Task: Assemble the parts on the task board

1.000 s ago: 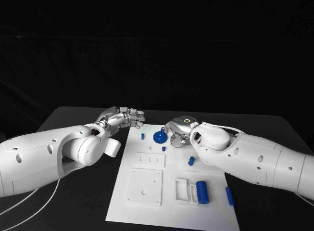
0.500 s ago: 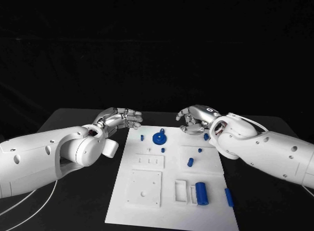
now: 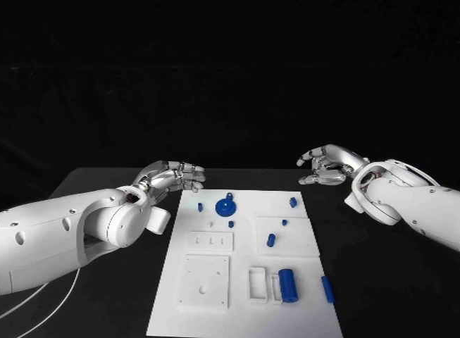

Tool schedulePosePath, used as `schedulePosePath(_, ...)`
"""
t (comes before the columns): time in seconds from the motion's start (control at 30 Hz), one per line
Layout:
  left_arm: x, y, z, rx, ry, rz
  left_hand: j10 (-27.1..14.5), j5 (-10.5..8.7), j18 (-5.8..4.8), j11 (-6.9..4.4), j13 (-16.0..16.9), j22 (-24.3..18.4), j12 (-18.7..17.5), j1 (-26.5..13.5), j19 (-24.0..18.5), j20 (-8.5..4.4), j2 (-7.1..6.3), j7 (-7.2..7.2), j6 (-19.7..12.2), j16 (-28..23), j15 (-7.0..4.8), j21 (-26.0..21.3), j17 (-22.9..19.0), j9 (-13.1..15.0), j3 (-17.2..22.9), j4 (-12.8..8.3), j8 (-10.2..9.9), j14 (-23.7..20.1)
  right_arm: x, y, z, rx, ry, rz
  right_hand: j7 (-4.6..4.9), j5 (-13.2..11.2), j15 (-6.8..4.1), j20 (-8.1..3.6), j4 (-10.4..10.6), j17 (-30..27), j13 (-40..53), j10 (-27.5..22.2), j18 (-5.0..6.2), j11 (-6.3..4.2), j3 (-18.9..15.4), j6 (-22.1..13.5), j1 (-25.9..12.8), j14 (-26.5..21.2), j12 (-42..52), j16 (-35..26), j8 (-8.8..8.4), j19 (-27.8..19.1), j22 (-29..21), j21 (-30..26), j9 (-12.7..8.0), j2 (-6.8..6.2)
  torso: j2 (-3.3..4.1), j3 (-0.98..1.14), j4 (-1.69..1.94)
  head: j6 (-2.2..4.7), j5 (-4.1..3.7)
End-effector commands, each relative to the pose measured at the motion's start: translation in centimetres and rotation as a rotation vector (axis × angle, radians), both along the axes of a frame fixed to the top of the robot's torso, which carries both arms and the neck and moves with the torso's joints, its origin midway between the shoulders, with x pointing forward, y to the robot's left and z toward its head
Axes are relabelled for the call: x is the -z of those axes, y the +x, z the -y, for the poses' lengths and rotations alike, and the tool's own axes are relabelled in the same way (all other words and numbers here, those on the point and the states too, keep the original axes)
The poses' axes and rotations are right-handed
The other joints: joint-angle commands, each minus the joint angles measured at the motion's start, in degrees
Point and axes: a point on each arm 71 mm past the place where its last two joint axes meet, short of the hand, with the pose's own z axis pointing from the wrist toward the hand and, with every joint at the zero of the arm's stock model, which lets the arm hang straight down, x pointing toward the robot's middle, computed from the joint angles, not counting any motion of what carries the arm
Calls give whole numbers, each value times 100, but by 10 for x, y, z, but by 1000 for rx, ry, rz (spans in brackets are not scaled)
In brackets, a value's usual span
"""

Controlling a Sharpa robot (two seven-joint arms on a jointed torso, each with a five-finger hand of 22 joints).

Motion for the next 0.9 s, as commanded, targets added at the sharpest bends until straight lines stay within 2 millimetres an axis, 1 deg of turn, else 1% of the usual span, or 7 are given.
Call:
schedulePosePath(0.03, -2, 0, 3, 23, -10, 15, 45, -33, 107, -10, -6, 68, -24, -22, -37, -15, -23, 34, 14, -31, 21, 26, 7, -4, 1, 8, -30, -13, 4, -1, -1, -74, 18, -62, 96, -29, -1, 30, -3, 10, -13, -147, 317, 96, -144, 143, 110, -44, 19, -24, 26, -43, 93, -29, -15, 8, -6, 32, -35, -2, -8)
schedulePosePath(0.17, -2, 2, 3, 23, -9, 15, 45, -34, 108, -11, -6, 68, -25, -21, -38, -15, -22, 34, 13, -32, 21, 26, 7, -5, 2, 7, -30, -14, 10, 3, 2, -67, 5, -90, 99, -38, 1, 49, -2, 12, -22, -159, 317, 96, -246, 148, 188, -51, 19, -36, 17, -64, 89, -42, -29, 25, -4, 66, -50, -42, -10)
schedulePosePath(0.2, -2, 2, 3, 23, -9, 15, 45, -34, 108, -11, -6, 68, -25, -21, -38, -15, -22, 34, 13, -32, 21, 26, 7, -5, 2, 7, -30, -14, 12, 3, 2, -67, 1, -100, 100, -20, 2, 53, -2, 11, -24, -164, 317, 97, -260, 147, 211, -55, 18, -40, 13, -71, 88, -46, -33, 30, -4, 58, -43, -46, -21)
schedulePosePath(0.37, -1, 3, 2, 21, -7, 13, 46, -35, 108, -11, -6, 68, -26, -20, -38, -15, -19, 34, 13, -33, 21, 26, 7, -5, 3, 7, -30, -15, 28, 7, 3, -65, -12, -134, 116, 456, 17, 95, 2, 13, -41, -189, 317, 112, -273, 140, 382, -69, 17, -65, -20, -96, 82, -71, -73, 52, -3, 67, -42, -87, -27)
schedulePosePath(0.53, -1, 4, 1, 19, -4, 11, 45, -36, 108, -10, -6, 68, -28, -18, -40, -15, -19, 35, 11, -34, 22, 25, 7, -5, 4, 4, -31, -17, 38, 9, 3, -64, -14, -160, 122, 487, 22, 106, 4, 14, -44, -193, 317, 118, -298, 130, 364, -71, 19, -69, -31, -97, 83, -72, -84, 44, 1, 82, -43, -116, -45)
schedulePosePath(0.63, -1, 4, 0, 20, -5, 12, 45, -37, 108, -10, -6, 68, -30, -17, -40, -15, -19, 35, 11, -35, 22, 25, 7, -6, 4, 3, -32, -18, 44, 11, 2, -60, -14, -176, 124, 502, 25, 111, 5, 15, -46, -197, 317, 121, -304, 128, 355, -72, 20, -71, -37, -97, 82, -74, -90, 67, 0, 46, -40, -134, -46)
schedulePosePath(0.9, -1, 4, 1, 21, -3, 14, 44, -38, 108, -9, -7, 67, -32, -16, -42, -15, -17, 36, 9, -37, 22, 25, 8, -6, 5, 2, -33, -19, 54, 11, 0, -66, -19, -211, 129, 623, 30, 120, 4, 19, -50, -207, 317, 126, -312, 128, 362, -73, 28, -75, -49, -100, 83, -78, -108, 78, 4, 36, -14, -164, -52)
